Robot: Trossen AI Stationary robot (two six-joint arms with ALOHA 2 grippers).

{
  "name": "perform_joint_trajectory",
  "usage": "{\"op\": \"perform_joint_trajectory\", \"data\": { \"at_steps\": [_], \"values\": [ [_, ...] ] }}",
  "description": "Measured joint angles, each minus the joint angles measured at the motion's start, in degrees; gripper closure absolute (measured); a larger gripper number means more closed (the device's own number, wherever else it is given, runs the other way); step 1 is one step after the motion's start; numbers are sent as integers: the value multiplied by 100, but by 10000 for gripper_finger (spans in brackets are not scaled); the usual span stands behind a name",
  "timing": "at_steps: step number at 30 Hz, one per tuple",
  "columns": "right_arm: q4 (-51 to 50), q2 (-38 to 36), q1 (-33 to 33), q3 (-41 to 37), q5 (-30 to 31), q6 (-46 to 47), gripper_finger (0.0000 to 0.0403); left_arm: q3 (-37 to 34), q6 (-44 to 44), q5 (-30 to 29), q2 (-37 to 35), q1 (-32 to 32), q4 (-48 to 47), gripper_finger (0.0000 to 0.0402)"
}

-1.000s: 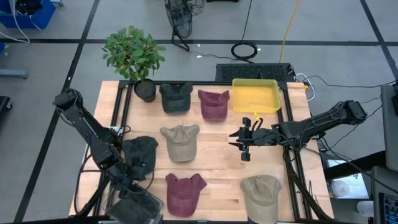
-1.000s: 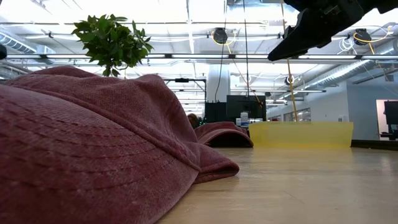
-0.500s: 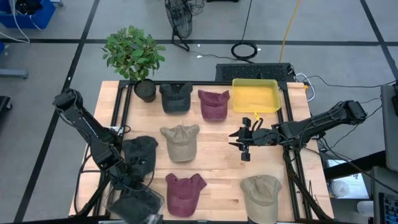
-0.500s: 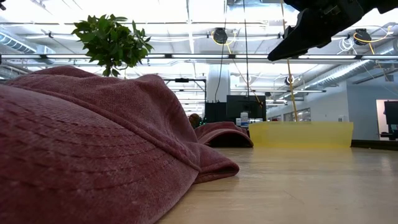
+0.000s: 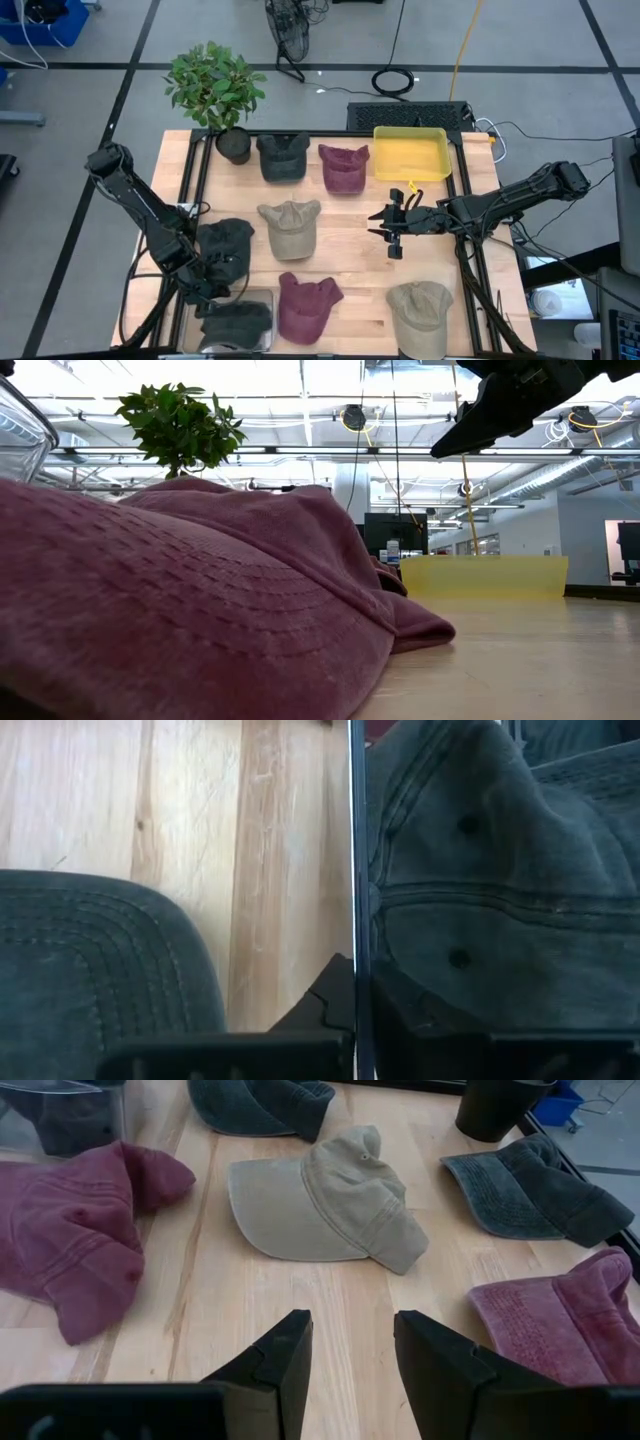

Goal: Pick & Place hat
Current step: Adjust the transparent bin

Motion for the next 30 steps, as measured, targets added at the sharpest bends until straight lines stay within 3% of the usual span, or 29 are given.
{"op": "perform_joint_trajectory", "data": {
  "at_steps": [7, 21, 30],
  "values": [
    [246, -2, -1, -252, 0, 2, 273, 0, 233, 274, -4, -11, -22, 342],
    [870, -2, -1, -542, -2, -61, 273, 0, 299, 1052, -27, -35, -216, 302],
    [920, -2, 0, -542, -2, -149, 273, 7, 297, 899, -469, 61, -737, 257]
  ]
}}
